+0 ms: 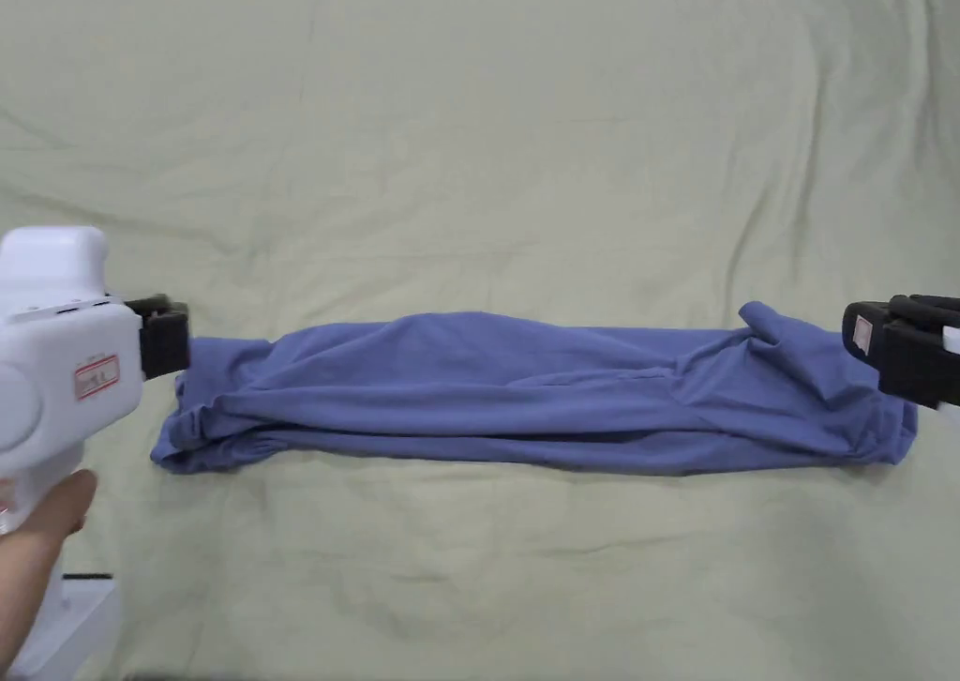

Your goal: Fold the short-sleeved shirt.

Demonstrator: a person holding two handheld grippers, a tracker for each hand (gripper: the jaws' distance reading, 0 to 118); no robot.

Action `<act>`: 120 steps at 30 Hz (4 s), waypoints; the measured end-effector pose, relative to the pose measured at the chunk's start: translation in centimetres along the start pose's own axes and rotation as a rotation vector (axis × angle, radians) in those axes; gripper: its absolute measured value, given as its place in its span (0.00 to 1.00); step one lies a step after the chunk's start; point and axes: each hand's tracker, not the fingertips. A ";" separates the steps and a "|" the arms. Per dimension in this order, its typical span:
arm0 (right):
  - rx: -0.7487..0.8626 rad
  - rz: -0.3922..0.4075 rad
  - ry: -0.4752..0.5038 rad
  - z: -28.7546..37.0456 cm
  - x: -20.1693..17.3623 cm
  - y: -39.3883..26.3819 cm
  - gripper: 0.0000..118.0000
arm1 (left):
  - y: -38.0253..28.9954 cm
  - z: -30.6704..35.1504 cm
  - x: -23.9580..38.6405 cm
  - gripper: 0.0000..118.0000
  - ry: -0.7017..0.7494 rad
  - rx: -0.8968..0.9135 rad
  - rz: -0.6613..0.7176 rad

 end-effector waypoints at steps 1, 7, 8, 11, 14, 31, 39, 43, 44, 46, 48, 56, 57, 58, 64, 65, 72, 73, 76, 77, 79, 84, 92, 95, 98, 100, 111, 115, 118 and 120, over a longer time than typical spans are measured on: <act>-0.004 0.003 -0.002 -0.2 -0.1 0.0 0.02 | 0.1 -2.3 -0.9 0.64 -0.033 -0.065 0.029; -0.075 0.025 -0.005 -2.6 -0.5 -0.3 0.02 | -3.5 -12.7 -0.6 0.56 -0.110 -0.292 0.020; -0.087 0.031 -0.005 -3.0 -0.6 -0.4 0.02 | -3.4 -11.1 -0.6 0.22 -0.093 -0.178 0.035; -0.126 0.049 -0.008 -4.3 -1.2 -0.8 0.02 | -3.4 -9.0 -0.4 0.10 -0.254 -0.174 0.074; -0.167 0.074 0.000 -5.3 -2.0 -1.1 0.02 | -2.7 -7.5 -0.9 0.10 -0.201 -0.210 0.023; -0.129 0.037 0.032 -4.0 -1.3 -1.4 0.02 | 3.3 -0.6 8.3 0.10 -0.095 -0.131 -0.147; -0.132 -0.023 0.011 -2.8 1.4 -2.6 0.02 | -0.1 -7.8 19.2 0.65 -0.388 -0.374 -0.171; -0.142 -0.043 0.020 -3.1 2.3 -3.1 0.02 | 2.3 -4.1 14.8 0.66 -0.571 -0.333 0.101; -0.143 -0.049 0.023 -3.2 2.4 -3.2 0.02 | 3.1 -1.8 13.3 0.66 -0.580 -0.260 0.098; -0.140 -0.061 0.037 -3.4 2.5 -3.2 0.02 | 4.3 2.4 10.6 0.76 -0.546 -0.124 0.070; -0.139 -0.066 0.044 -3.5 2.3 -3.2 0.02 | 5.0 3.9 8.4 0.84 -0.404 -0.045 0.067; -0.164 -0.068 0.050 -3.7 2.1 -3.9 0.02 | 0.9 -7.7 13.7 0.00 -0.296 -0.361 -0.057; -0.173 -0.070 0.040 -3.7 2.2 -4.1 0.02 | -0.1 -8.8 15.9 0.00 -0.274 -0.416 -0.081; -0.183 -0.069 0.027 -3.7 2.2 -4.3 0.02 | -1.1 -9.2 18.2 0.00 -0.280 -0.422 -0.135; -0.214 -0.102 0.025 -4.5 3.0 -4.9 0.02 | -0.9 -5.4 25.6 0.00 -0.144 -0.273 -0.422; -0.213 -0.105 0.025 -4.5 3.0 -4.8 0.02 | -0.7 -5.0 26.0 0.00 -0.183 -0.268 -0.425; -0.142 -0.104 0.045 -2.5 2.6 -3.0 0.02 | 2.5 -0.2 24.7 0.00 -0.645 -0.249 -0.100; -0.132 -0.096 0.042 -2.0 2.5 -2.7 0.02 | 3.1 1.3 23.6 0.00 -0.640 -0.218 -0.099; -0.106 -0.085 0.038 -0.8 2.4 -2.1 0.02 | 4.4 4.7 19.0 0.00 -0.505 -0.087 -0.144; -0.098 -0.084 0.040 -0.4 2.4 -2.0 0.02 | 4.6 5.5 16.9 0.10 -0.448 -0.074 -0.157; -0.089 -0.080 0.040 0.1 2.2 -1.9 0.02 | 4.5 4.7 12.8 0.87 -0.334 -0.102 -0.127; -0.102 -0.057 0.041 -0.1 1.4 -2.3 0.02 | 1.2 -6.2 5.9 1.00 -0.181 -0.360 0.059; -0.172 -0.013 0.004 -1.2 0.7 -2.9 0.02 | -2.0 -9.2 7.6 0.40 -0.247 -0.321 -0.025; -0.182 -0.005 -0.002 -1.8 0.6 -2.9 0.02 | -1.1 -7.2 5.7 0.12 -0.256 -0.330 -0.011; -0.189 -0.001 0.008 -2.1 0.2 -2.9 0.02 | 0.4 -5.9 3.3 0.11 -0.363 -0.346 0.071; -0.183 0.006 0.012 -2.1 -0.2 -2.8 0.02 | 1.4 -4.9 2.4 0.11 -0.388 -0.336 0.061; -0.164 -0.012 0.062 -2.8 -0.3 -2.7 0.02 | 4.4 2.1 1.8 0.11 -0.119 -0.194 0.025; -0.154 -0.027 0.071 -2.2 0.1 -2.7 0.02 | 4.3 0.3 9.8 0.11 -0.311 -0.227 -0.016; -0.149 -0.036 0.062 -1.8 0.8 -2.8 0.02 | 3.5 -1.5 16.9 0.11 -0.372 -0.270 -0.135; -0.146 -0.054 0.052 -1.7 1.5 -2.9 0.02 | 2.3 -3.0 20.7 0.11 -0.432 -0.324 -0.184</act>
